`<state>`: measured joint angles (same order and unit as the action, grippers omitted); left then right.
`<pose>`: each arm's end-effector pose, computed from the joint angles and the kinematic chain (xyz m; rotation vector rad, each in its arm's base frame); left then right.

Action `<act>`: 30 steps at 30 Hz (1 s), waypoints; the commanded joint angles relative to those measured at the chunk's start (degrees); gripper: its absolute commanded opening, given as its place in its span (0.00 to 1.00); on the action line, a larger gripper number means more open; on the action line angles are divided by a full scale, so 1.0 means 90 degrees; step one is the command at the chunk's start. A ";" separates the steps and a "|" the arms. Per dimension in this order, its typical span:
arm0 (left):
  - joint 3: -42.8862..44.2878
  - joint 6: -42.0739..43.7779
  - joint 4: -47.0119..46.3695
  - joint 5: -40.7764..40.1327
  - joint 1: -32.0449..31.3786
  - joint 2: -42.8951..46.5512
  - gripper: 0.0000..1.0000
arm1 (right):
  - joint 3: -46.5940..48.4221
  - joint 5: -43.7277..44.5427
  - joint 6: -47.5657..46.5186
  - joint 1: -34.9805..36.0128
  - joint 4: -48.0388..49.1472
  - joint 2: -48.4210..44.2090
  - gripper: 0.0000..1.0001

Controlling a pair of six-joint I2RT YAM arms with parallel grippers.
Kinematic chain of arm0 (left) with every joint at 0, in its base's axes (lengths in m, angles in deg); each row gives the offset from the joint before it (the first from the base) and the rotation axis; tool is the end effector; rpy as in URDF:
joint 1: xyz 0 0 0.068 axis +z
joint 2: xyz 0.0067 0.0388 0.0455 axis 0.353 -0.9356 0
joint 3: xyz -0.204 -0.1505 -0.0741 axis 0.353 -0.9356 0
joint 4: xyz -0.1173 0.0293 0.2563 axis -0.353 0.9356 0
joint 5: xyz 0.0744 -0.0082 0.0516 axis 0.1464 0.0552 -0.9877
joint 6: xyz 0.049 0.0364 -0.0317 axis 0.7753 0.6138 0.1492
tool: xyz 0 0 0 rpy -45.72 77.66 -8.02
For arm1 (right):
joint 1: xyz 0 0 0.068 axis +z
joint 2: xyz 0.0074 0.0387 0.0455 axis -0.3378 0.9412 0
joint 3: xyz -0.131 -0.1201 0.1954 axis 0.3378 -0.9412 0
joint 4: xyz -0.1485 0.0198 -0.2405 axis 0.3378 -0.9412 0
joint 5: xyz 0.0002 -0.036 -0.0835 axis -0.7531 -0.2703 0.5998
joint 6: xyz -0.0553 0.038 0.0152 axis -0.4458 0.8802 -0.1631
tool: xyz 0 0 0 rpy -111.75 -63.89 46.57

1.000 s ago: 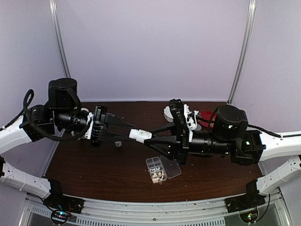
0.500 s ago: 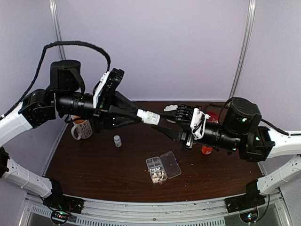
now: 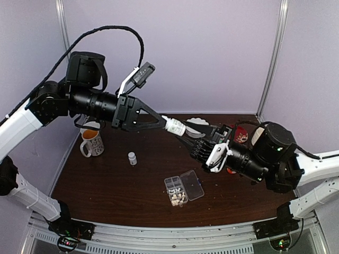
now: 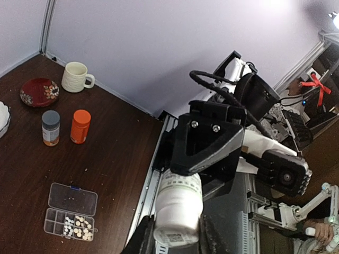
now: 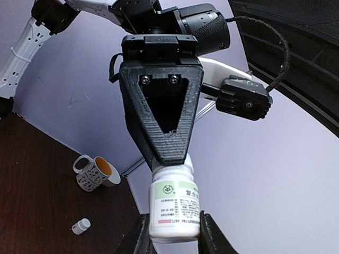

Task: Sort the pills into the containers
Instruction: Unscrew the lid of the pill bottle from the pill bottle.

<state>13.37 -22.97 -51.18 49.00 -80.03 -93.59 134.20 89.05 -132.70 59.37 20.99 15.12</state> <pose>0.1336 -0.2824 0.4616 0.9737 1.9726 -1.4899 0.0694 0.3053 0.3749 -1.1738 0.6620 0.2192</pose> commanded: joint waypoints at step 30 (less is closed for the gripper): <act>-0.0616 0.1478 0.1247 -0.2788 0.0755 0.0404 0.00 | -0.2679 0.0730 0.4430 -0.0056 0.2276 -0.0143 0.07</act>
<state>9.53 -14.01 -39.36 29.96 -73.49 -89.04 112.83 94.78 -102.45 59.02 34.08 12.65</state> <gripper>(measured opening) 0.233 0.275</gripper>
